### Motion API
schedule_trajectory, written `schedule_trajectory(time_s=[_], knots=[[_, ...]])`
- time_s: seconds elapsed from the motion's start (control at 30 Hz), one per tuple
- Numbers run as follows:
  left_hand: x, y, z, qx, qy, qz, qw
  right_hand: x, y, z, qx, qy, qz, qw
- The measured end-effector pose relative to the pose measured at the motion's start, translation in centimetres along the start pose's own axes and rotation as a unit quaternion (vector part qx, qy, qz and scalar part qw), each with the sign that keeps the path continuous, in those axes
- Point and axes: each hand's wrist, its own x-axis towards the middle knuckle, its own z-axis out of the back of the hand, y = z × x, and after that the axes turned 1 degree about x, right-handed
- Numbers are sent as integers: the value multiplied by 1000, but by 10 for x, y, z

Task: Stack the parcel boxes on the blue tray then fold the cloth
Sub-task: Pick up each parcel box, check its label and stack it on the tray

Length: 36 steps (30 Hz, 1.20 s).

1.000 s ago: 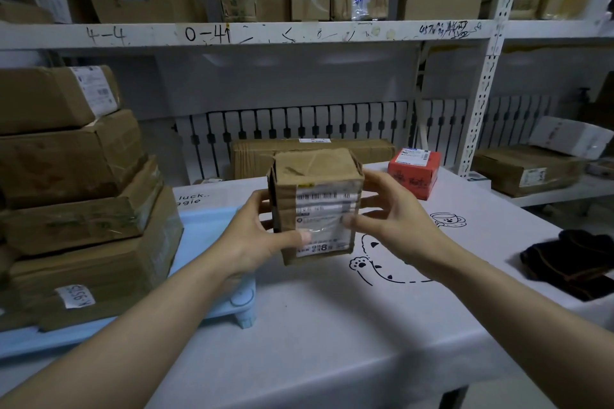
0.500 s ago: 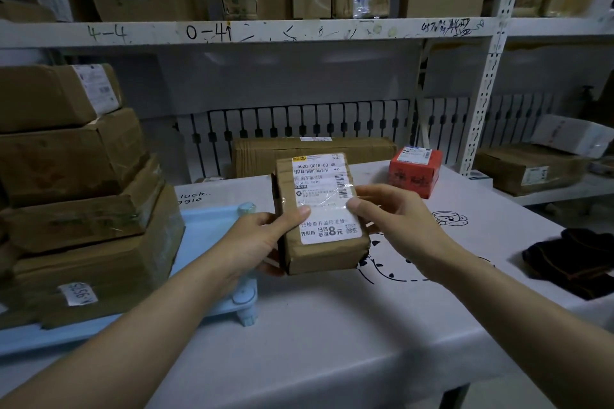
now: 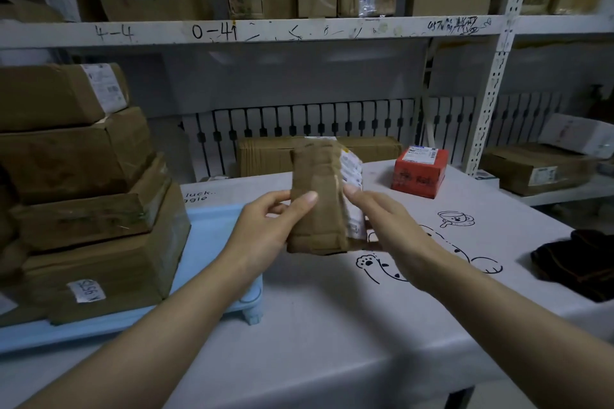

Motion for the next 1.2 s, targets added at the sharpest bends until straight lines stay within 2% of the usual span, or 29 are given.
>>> schedule_trajectory(time_s=[0.1,0.2,0.33,0.47,0.63,0.77,0.87,1.0,1.1,1.2], knots=[[0,1,-4,30,-2,-43,999,0,-5,-4,32,39,-60,997],[-5,0,-7,70,4,-93,993,2,-10,-3,134,56,-113,983],[-18,4,-8,129,52,-151,979,3,-17,3,247,76,-157,953],[-25,7,-7,232,79,-217,945,1,-23,5,313,93,-162,931],[-28,8,-3,271,81,-258,924,-1,-27,5,368,118,-155,909],[-30,12,-1,349,61,-307,883,-5,-25,4,391,112,-150,901],[-34,11,-1,371,46,-319,871,-5,-23,1,395,100,-147,901],[-39,10,2,376,43,-290,879,-5,-20,-4,387,85,-163,904],[-44,9,5,345,41,-233,908,-3,-14,-9,379,55,-164,909],[-50,6,8,280,32,-182,942,-3,-6,-18,322,35,-141,936]])
